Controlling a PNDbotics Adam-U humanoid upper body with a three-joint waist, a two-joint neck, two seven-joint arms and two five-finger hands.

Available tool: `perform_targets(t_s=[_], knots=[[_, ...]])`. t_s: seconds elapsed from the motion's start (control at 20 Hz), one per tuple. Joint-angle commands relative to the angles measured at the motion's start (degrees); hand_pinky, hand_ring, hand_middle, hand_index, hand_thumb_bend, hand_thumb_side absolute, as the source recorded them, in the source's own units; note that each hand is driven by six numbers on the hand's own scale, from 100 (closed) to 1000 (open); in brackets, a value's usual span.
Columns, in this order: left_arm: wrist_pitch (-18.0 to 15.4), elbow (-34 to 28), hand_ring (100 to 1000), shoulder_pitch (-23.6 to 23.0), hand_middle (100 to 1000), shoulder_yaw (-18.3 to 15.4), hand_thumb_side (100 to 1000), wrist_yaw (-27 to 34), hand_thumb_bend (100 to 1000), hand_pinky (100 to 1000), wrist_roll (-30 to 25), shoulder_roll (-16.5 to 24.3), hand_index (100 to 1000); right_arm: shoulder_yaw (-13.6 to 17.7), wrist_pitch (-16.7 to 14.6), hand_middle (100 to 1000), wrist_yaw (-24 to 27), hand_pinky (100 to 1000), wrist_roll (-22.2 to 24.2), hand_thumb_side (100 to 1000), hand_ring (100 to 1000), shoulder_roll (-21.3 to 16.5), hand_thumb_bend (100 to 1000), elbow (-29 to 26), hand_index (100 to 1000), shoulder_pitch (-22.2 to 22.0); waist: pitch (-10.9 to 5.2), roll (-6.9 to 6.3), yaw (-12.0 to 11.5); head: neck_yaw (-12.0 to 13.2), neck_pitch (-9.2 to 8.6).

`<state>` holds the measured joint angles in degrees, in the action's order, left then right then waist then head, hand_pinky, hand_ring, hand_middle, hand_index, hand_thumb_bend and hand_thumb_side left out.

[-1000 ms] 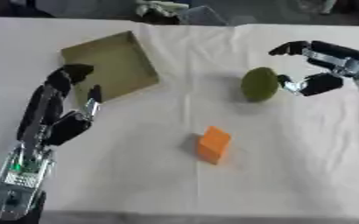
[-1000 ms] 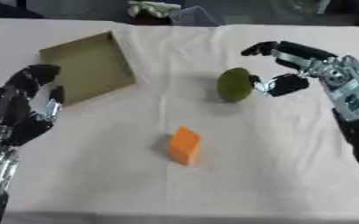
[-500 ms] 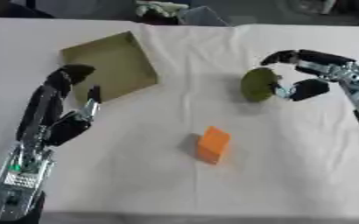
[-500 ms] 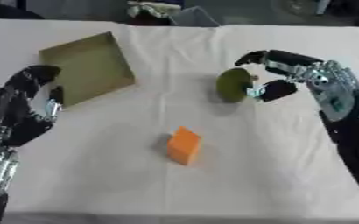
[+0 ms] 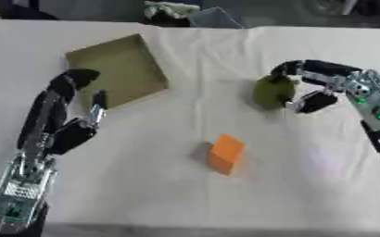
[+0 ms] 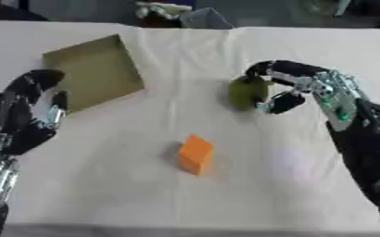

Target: Pick up objects on the table and place them in the box.

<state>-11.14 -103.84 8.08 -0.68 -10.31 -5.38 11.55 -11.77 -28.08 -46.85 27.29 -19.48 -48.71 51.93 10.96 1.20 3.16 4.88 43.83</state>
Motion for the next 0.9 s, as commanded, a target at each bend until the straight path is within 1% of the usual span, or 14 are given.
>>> perform_targets(t_s=[0.05,0.15,0.3,0.35,0.4,0.5,0.65,0.7,0.75,0.8,0.9], knots=[[-0.1,-0.7,826,0.5,717,0.1,288,0.2,169,913,-0.1,1.0,760,0.5,0.1,906,-2.1,943,-1.5,230,940,-0.3,100,-0.2,719,1.3,-0.94,-0.07,-0.1,-0.2,0.28],[-0.1,-0.7,825,0.5,716,0.1,289,0.2,167,914,-0.1,1.0,760,0.7,0.1,883,-2.9,932,-3.5,224,923,-0.1,100,-0.4,667,1.4,-0.95,-0.08,-0.1,-0.2,0.28],[-0.1,-0.7,825,0.5,716,0.1,290,0.3,164,915,-0.1,1.0,760,1.0,0.2,844,-4.2,917,-8.5,216,897,0.1,100,-1.2,585,1.5,-0.97,-0.09,-0.2,-0.2,0.28],[-0.1,-0.7,824,0.5,714,0.1,292,0.3,161,915,-0.1,1.0,760,1.1,0.2,819,-4.5,908,-10.4,211,881,0.1,100,-1.5,527,1.6,-0.97,-0.09,-0.2,-0.2,0.28],[-0.1,-0.7,823,0.5,714,0.1,292,0.3,161,915,-0.1,1.0,760,1.2,0.2,812,-4.8,906,-12.3,209,877,0.1,100,-1.8,512,1.7,-0.97,-0.09,-0.2,-0.2,0.28],[-0.1,-0.6,822,0.5,712,0.1,291,0.3,157,916,-0.1,1.0,760,1.3,0.2,775,-5.2,891,-15.8,203,853,0.3,100,-2.4,423,1.9,-0.97,-0.10,-0.3,-0.2,0.28],[-0.1,-0.7,822,0.6,712,0.1,292,0.3,154,916,-0.1,1.0,761,1.2,0.1,732,-5.4,877,-20.3,198,827,0.6,100,-2.9,341,2.5,-0.97,-0.15,-0.3,-0.2,0.28],[-0.1,-0.7,822,0.6,712,0.2,292,0.3,154,916,-0.1,1.0,761,1.2,-0.1,729,-5.3,877,-21.4,198,825,0.8,100,-3.1,338,2.7,-0.97,-0.18,-0.3,-0.2,0.28],[-0.1,-0.7,821,0.6,711,0.2,294,0.4,146,915,-0.1,1.0,761,1.1,-0.3,719,-5.2,877,-22.1,377,820,1.0,100,-3.3,333,2.9,-0.97,-0.21,-0.4,-0.3,0.28],[-0.1,-0.7,821,0.6,711,0.2,290,0.4,150,915,-0.1,1.0,761,1.0,-0.5,717,-5.2,877,-22.7,195,819,1.2,100,-3.6,333,3.4,-0.98,-0.27,-0.4,-0.3,0.28],[-0.1,-0.7,820,0.6,711,0.2,291,0.4,150,915,-0.1,0.9,761,0.9,-0.7,713,-5.0,878,-23.0,189,818,1.8,100,-4.2,332,4.3,-0.99,-0.37,-0.4,-0.4,0.28]])
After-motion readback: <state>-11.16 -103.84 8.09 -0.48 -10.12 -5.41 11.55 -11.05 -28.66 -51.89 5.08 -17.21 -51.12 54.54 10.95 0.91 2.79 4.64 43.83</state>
